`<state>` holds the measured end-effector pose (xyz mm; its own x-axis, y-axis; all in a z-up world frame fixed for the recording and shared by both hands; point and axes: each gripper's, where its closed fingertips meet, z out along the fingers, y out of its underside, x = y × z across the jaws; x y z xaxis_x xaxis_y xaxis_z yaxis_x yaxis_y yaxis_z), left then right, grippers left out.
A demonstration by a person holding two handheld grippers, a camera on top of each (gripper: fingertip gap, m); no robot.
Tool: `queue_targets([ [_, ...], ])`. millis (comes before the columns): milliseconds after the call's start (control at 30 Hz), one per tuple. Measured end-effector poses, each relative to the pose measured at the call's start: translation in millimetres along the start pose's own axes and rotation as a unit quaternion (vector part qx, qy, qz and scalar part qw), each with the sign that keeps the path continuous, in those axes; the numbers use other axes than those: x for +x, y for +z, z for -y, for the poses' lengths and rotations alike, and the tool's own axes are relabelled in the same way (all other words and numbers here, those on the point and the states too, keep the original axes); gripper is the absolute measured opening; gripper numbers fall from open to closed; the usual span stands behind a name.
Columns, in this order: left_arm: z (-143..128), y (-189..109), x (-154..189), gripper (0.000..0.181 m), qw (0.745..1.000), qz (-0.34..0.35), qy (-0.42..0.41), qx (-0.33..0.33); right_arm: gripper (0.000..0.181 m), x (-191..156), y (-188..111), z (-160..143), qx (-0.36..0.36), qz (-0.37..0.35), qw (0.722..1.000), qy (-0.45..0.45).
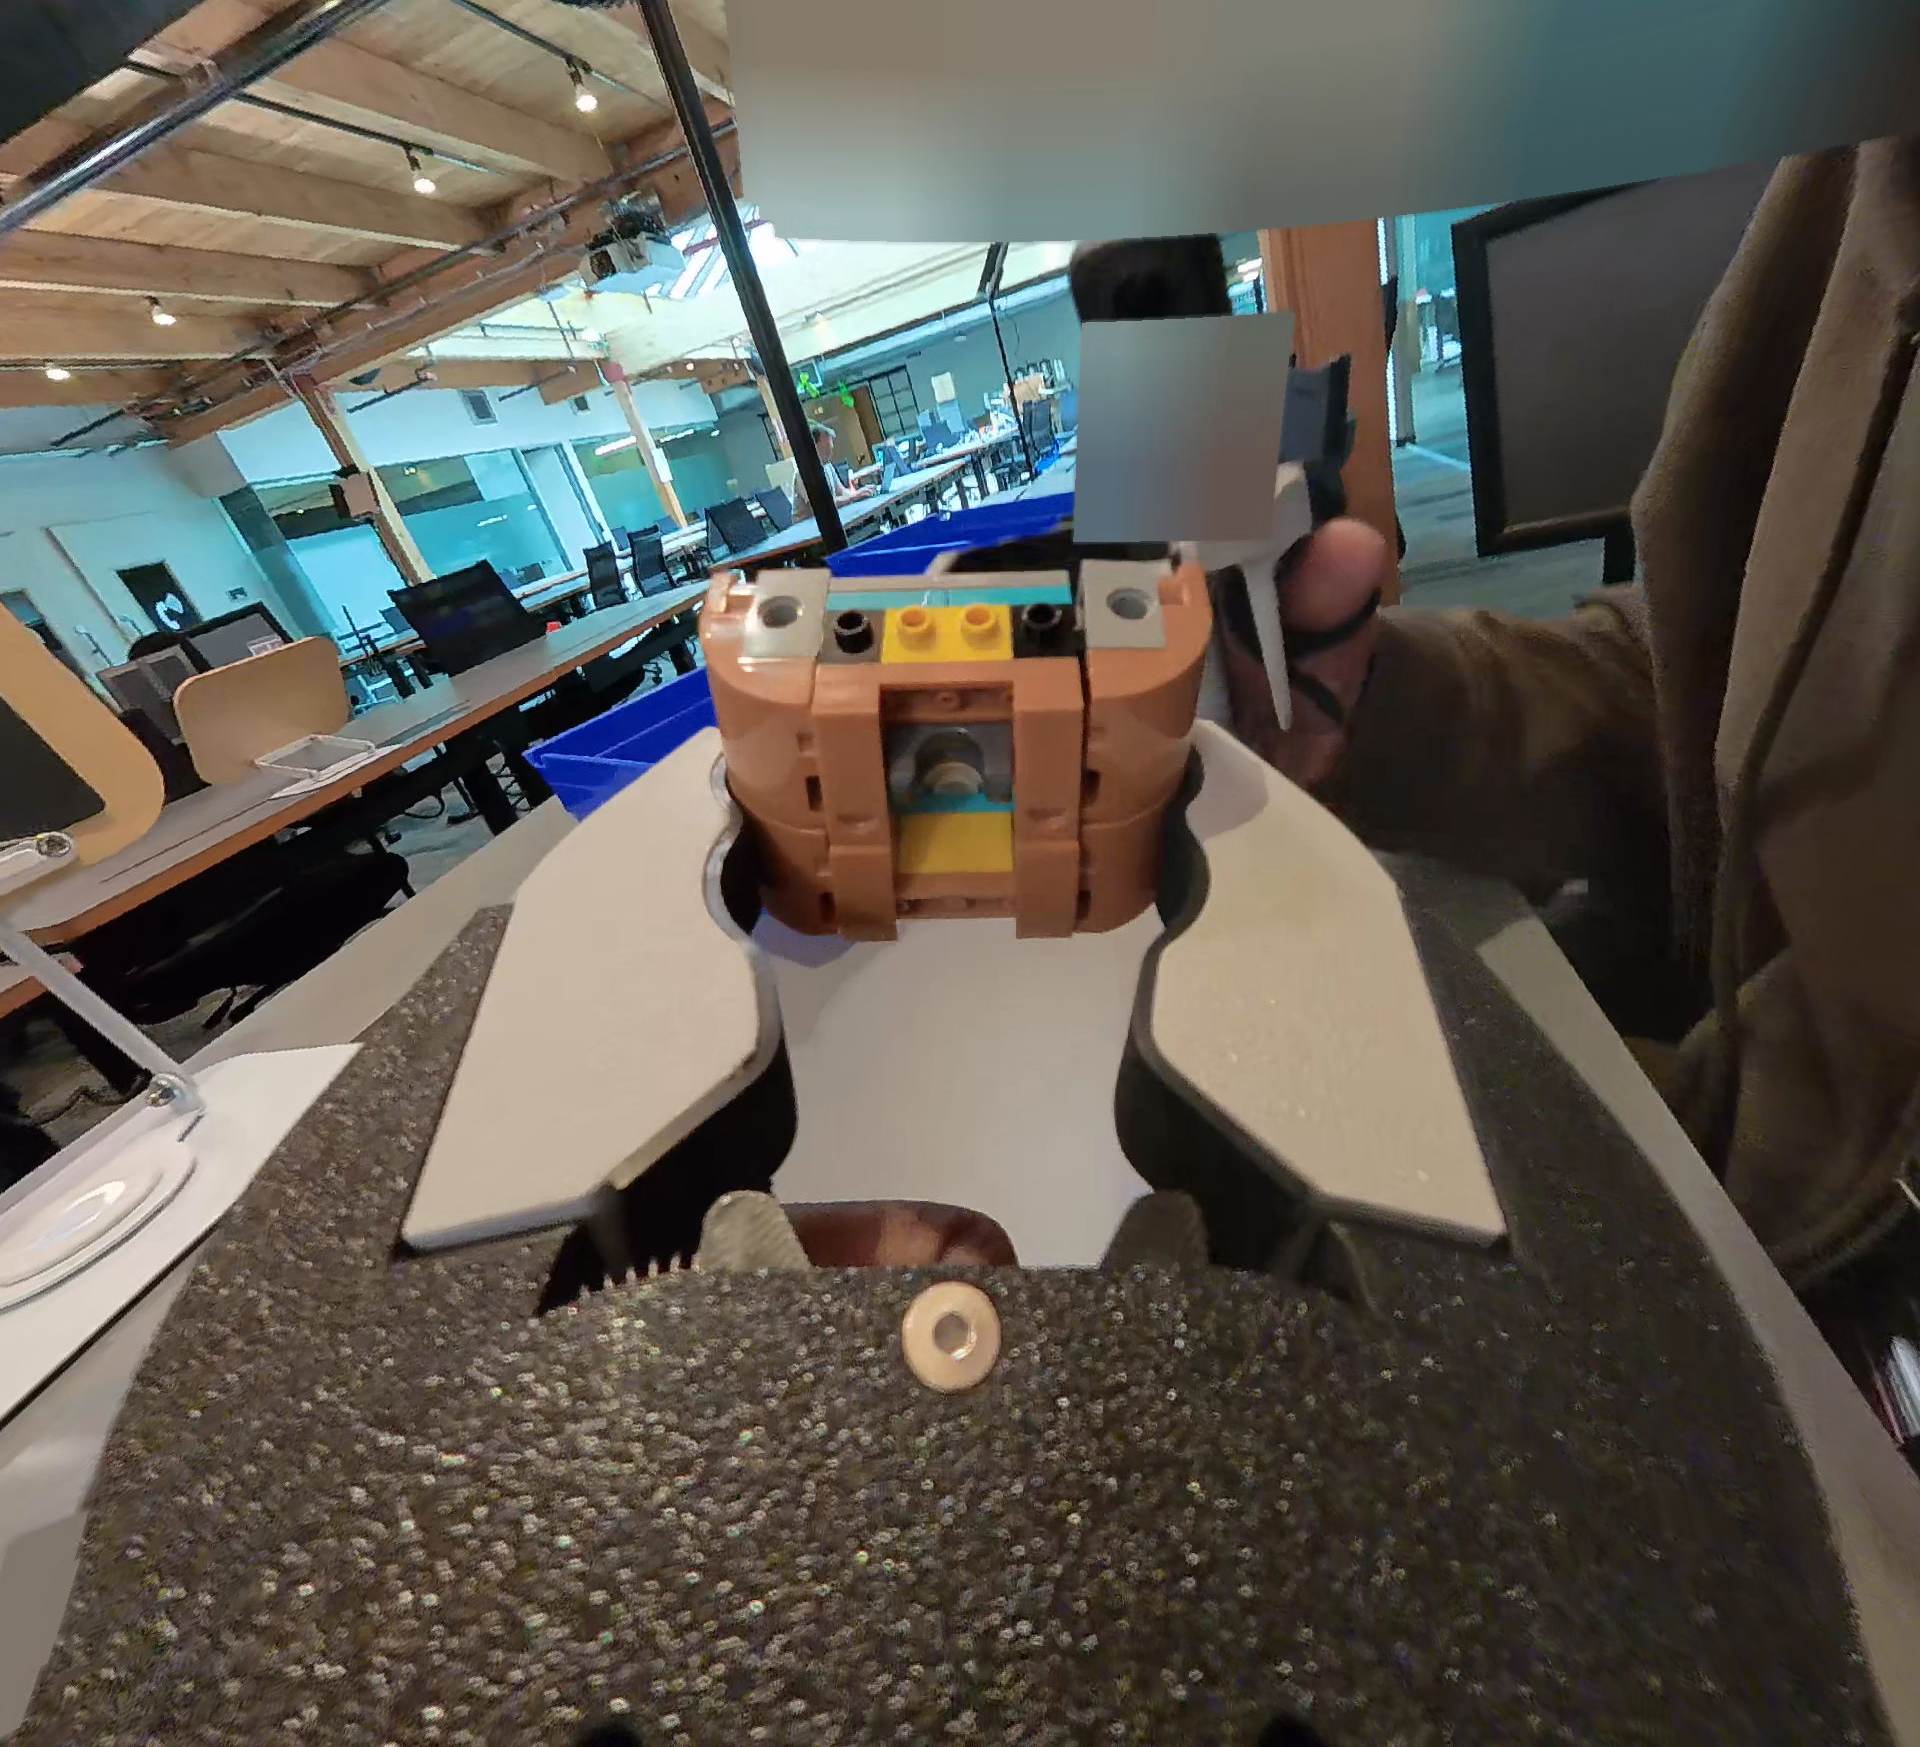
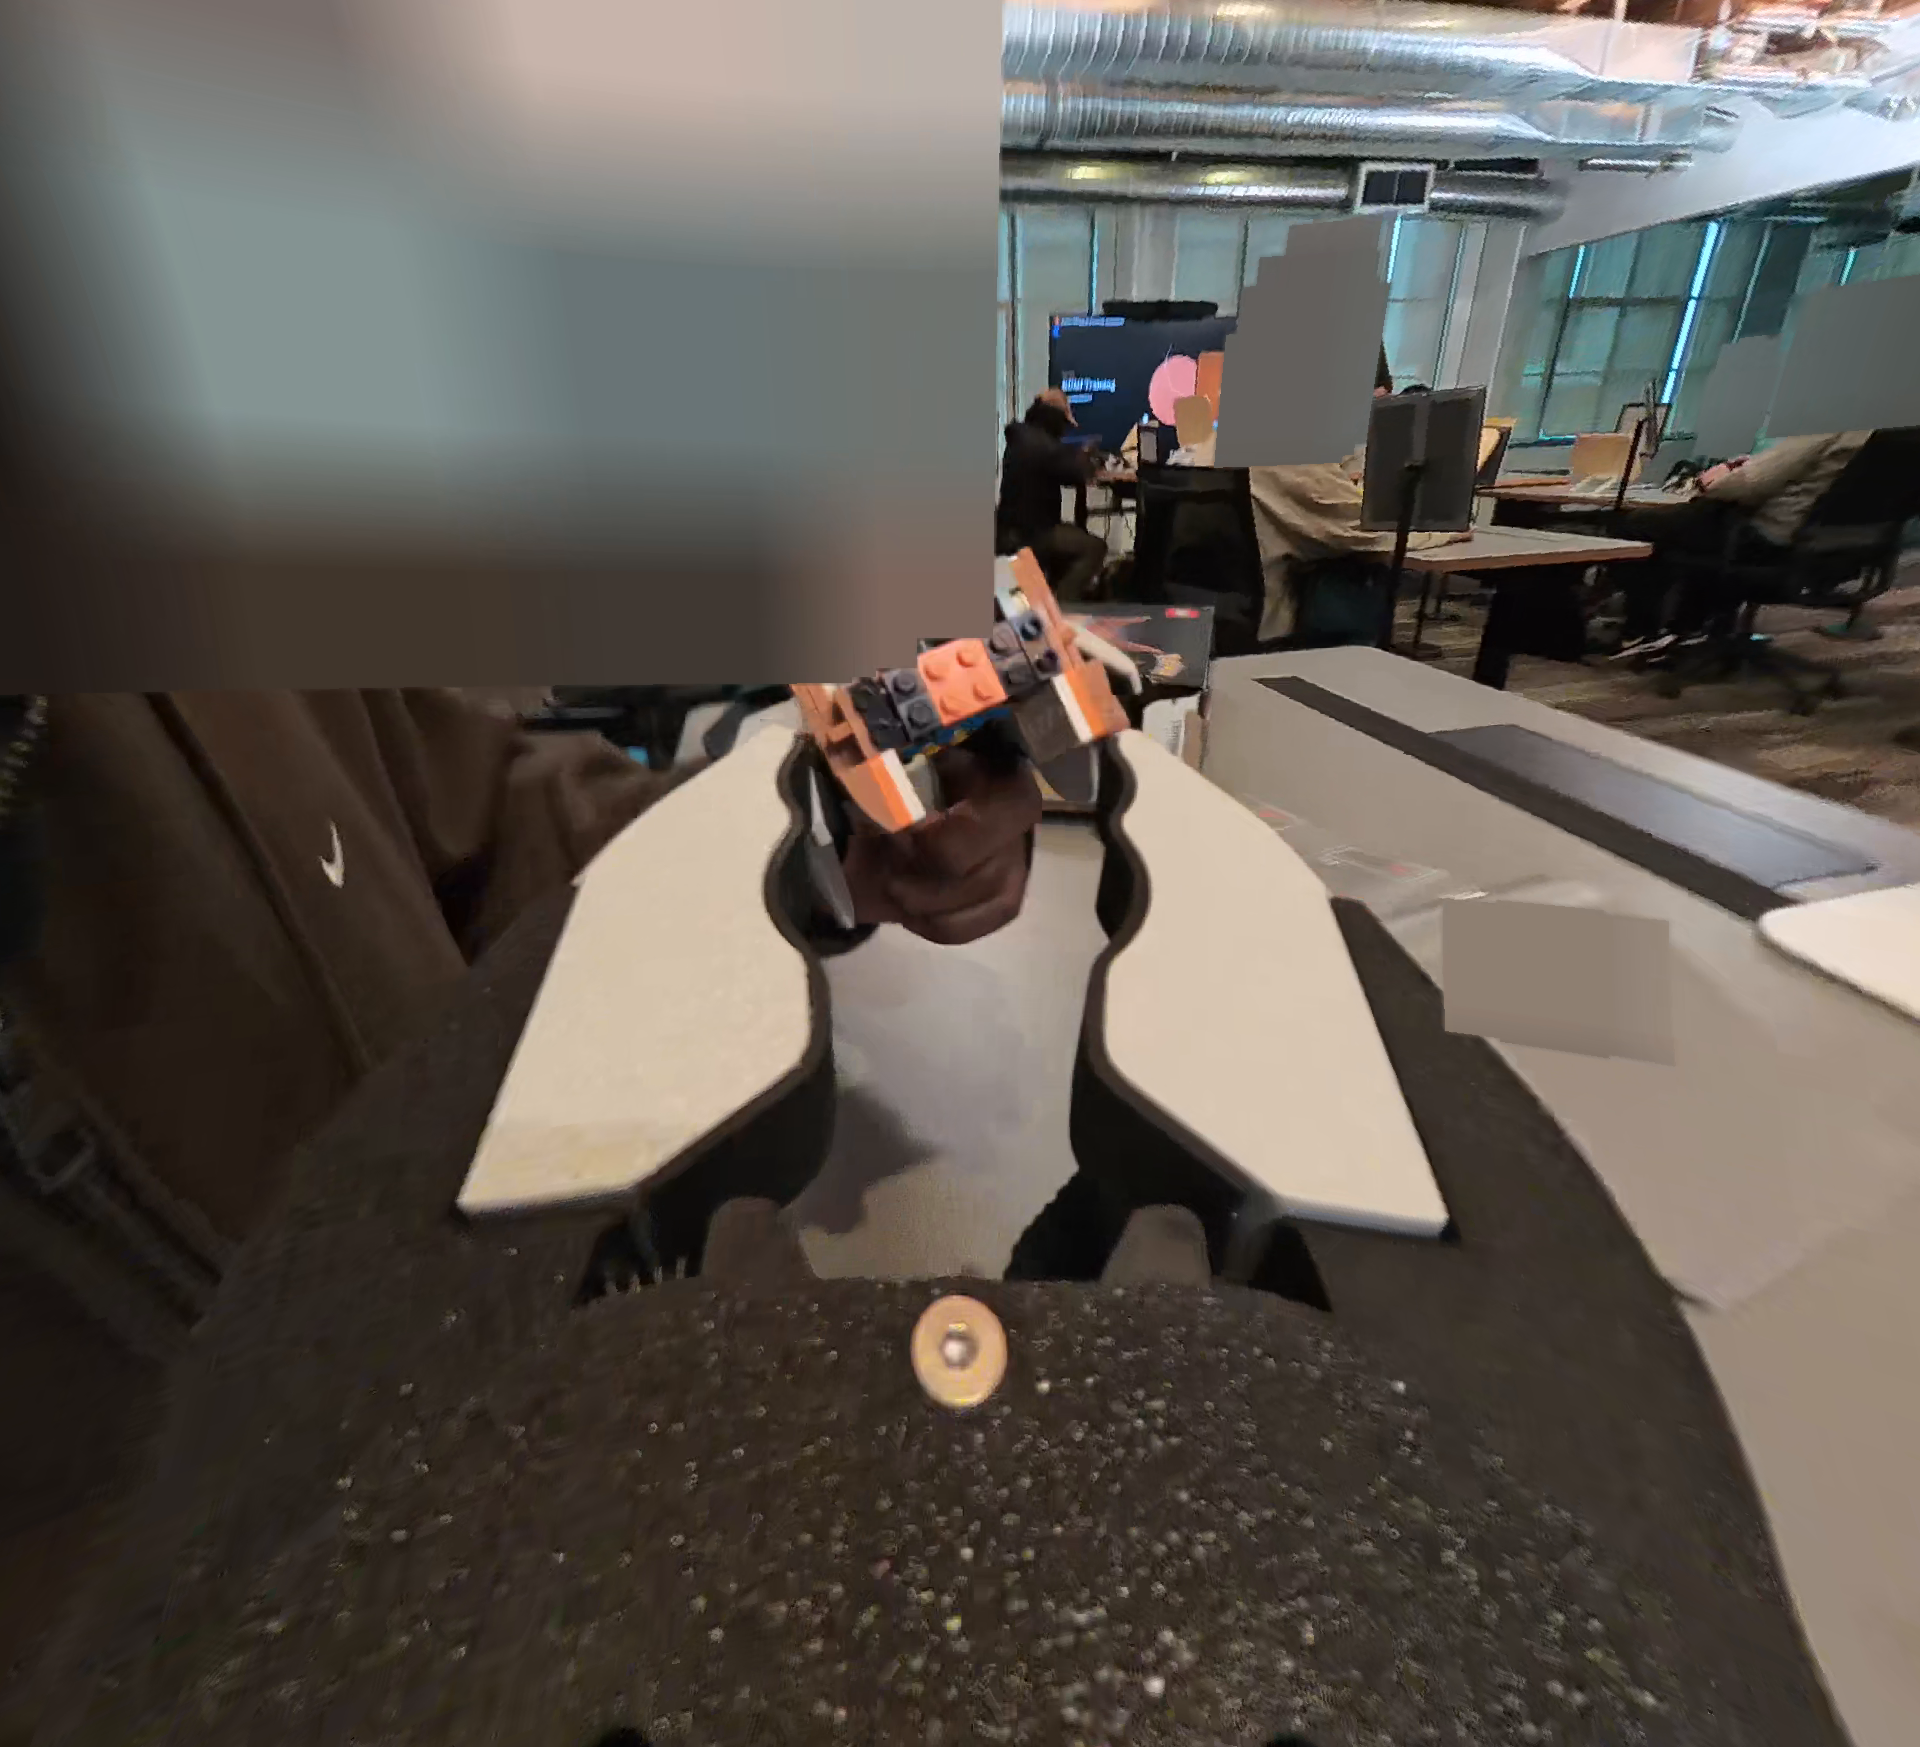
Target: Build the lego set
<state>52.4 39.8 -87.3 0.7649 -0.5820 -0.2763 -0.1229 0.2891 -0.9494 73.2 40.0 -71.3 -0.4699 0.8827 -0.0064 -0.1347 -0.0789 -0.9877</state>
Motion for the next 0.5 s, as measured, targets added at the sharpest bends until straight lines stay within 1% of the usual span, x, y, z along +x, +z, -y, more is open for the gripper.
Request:
queue_targets([
  [100, -2, -1, 1, 0.076, 1.0, -0.001, 0.005, -0.008, 0.063, -4, 9, 1, -0.043, 0.015, 0.997, -0.056],
  [167, -3, -1, 1, 0.077, 1.0, 0.002, 0.005, -0.01, 0.067, -6, 15, -1, -0.059, 0.022, 0.995, -0.072],
  [367, -5, -2, 1, 0.077, 1.0, 0.005, -0.001, -0.009, 0.07, -5, 21, 1, -0.042, 0.016, 0.996, -0.076],
  [500, -12, 0, 1, 0.077, 0.999, 0.004, 0.006, -0.034, 0.073, -6, 22, -2, -0.047, 0.017, 0.994, -0.098],
])
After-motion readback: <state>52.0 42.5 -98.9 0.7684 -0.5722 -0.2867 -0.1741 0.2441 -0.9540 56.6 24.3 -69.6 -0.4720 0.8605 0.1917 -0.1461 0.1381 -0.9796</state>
